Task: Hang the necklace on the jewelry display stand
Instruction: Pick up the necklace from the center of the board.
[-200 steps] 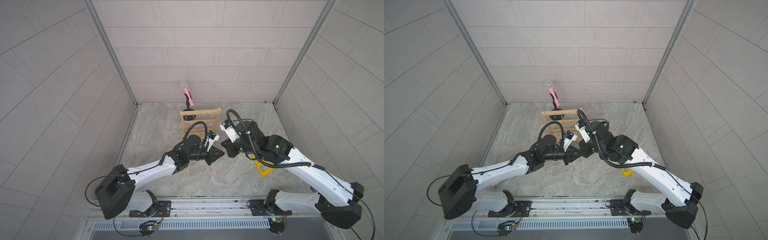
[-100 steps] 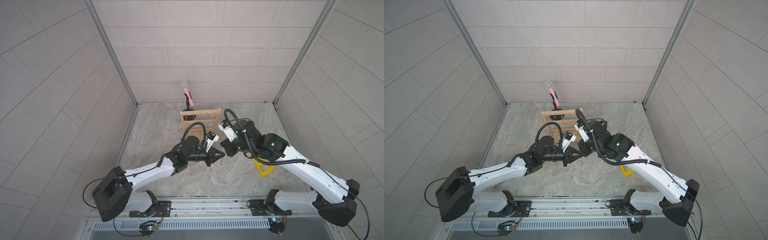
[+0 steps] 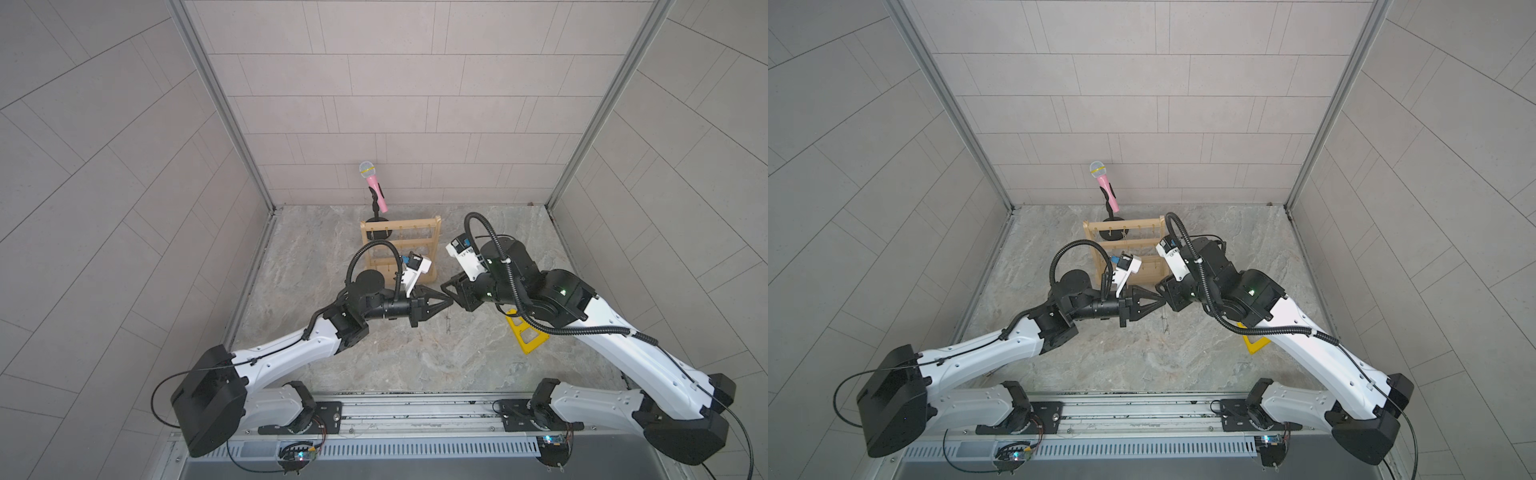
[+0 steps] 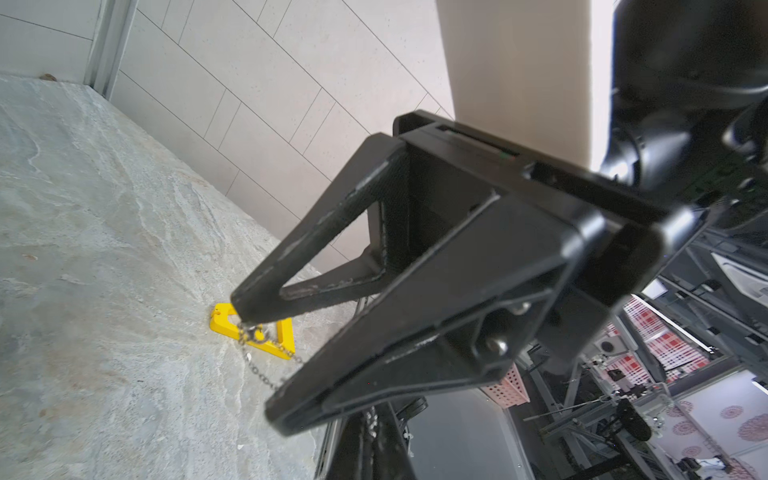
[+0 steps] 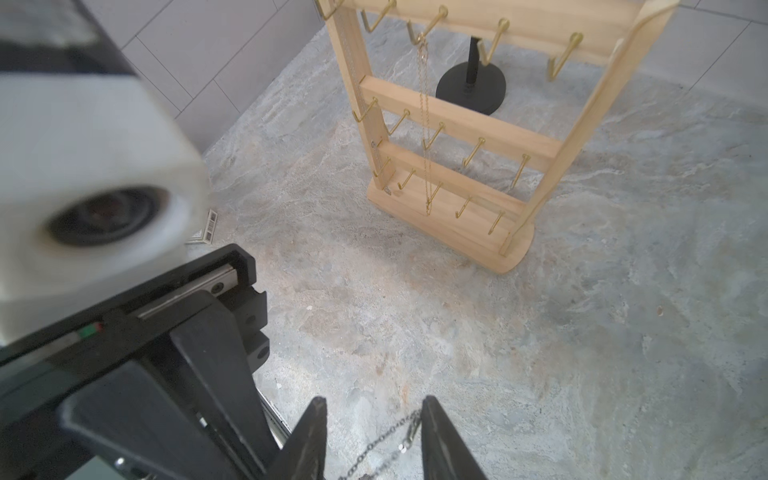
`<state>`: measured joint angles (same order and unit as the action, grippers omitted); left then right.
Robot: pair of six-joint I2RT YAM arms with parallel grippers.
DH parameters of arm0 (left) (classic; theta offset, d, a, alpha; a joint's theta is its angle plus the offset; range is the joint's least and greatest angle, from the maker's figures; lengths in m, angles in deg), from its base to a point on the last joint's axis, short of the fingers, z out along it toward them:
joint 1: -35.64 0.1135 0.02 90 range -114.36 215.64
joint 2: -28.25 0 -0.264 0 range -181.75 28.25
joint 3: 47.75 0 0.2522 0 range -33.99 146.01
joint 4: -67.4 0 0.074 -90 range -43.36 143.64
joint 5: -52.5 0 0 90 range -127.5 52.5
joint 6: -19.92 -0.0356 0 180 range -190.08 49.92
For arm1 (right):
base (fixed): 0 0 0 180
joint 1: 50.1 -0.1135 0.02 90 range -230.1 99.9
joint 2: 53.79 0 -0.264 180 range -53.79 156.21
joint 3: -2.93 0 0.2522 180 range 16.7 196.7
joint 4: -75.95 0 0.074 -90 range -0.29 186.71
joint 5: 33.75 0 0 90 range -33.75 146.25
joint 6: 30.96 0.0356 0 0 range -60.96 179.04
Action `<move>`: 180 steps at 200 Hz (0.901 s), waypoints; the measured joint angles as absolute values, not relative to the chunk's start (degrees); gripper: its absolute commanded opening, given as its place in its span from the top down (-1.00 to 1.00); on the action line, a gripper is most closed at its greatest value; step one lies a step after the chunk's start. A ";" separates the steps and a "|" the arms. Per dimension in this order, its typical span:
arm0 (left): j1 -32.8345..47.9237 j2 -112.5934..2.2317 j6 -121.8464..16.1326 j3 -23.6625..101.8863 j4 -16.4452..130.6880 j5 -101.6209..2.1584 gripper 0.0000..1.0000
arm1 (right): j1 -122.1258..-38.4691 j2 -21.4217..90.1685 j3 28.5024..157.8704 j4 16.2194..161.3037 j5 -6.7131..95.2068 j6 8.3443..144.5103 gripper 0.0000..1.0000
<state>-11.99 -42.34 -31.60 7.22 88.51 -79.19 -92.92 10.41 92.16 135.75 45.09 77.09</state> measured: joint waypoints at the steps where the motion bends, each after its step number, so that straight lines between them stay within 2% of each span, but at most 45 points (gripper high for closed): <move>1: -11.95 -42.34 -31.36 7.22 88.69 -79.28 0.88 | -92.81 10.30 92.16 135.75 45.04 77.13 0.13; 65: -9.96 -40.50 -25.83 7.50 93.15 -80.35 0.88 | -87.96 8.14 88.38 134.53 39.78 77.46 0.07; 143: -8.80 -38.78 -23.97 9.32 92.49 -80.35 0.85 | -87.63 5.06 83.41 132.19 36.00 77.50 0.25; 180: -8.74 -37.68 -24.04 10.52 90.00 -80.35 0.85 | -87.63 2.13 80.81 127.93 32.28 77.50 0.27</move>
